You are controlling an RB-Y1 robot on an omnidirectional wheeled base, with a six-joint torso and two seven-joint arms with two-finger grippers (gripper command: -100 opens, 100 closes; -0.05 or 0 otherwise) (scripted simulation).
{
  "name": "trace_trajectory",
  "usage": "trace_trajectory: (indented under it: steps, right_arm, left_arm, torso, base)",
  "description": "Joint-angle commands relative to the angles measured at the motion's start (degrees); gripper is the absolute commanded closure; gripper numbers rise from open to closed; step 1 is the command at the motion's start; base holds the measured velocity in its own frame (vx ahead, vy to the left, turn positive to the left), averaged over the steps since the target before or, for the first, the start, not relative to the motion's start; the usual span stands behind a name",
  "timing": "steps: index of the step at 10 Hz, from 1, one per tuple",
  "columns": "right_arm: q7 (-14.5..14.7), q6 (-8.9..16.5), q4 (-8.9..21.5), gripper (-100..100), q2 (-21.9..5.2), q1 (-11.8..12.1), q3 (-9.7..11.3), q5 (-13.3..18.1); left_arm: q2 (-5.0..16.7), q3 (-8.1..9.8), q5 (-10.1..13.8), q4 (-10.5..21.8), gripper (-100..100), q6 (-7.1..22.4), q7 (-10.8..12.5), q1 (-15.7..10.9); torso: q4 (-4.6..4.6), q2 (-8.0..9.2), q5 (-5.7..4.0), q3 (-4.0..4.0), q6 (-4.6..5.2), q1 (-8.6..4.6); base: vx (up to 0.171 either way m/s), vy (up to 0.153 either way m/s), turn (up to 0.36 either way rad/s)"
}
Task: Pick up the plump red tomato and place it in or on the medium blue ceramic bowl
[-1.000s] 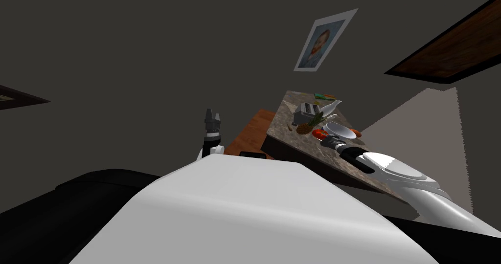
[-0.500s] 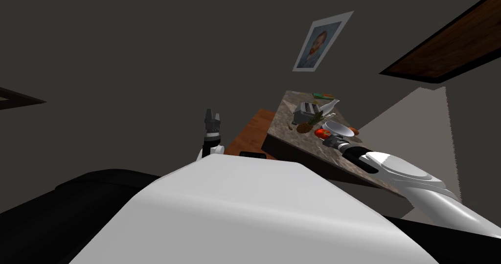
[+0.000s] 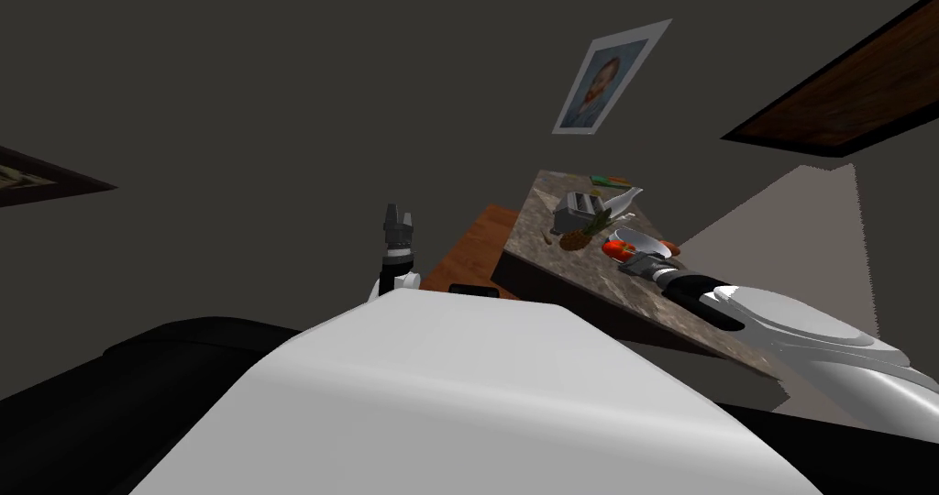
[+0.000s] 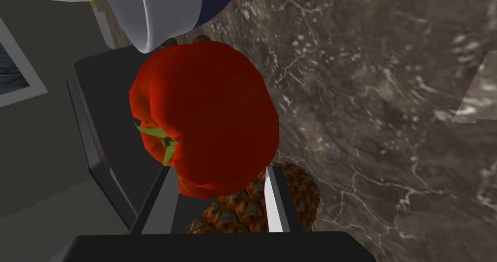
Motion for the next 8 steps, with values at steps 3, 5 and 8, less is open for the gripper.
trace_trajectory:
  steps: [3, 5, 8]
  right_arm:
    - [0.54, -0.85, 3.42, 100, -2.78, 0.52, -0.96, -1.82]
    - [1.10, -0.64, 5.04, 100, -5.30, 1.57, -1.07, -3.37]
    - [1.97, -0.24, 6.95, 100, -8.03, 2.69, -1.04, -5.32]
  left_arm:
    - [0.00, 0.00, 0.00, 0.00, 0, 0.00, 0.00, 0.00]
    - [0.01, 0.00, 0.00, 0.00, 0, 0.00, 0.00, 0.00]
    - [0.01, 0.01, 0.00, 0.00, 0, 0.00, 0.00, 0.01]
  torso:
    - [-0.04, -0.07, -0.06, -0.06, 0.01, -0.18]
    - [-0.09, -0.18, -0.14, -0.14, 0.03, -0.73]
    - [-0.18, -0.30, -0.32, -0.24, 0.23, -1.29]
  base:
    - [0.016, -0.038, 0.082]
    - [0.004, -0.106, 0.149]
    - [-0.012, -0.085, 0.084]
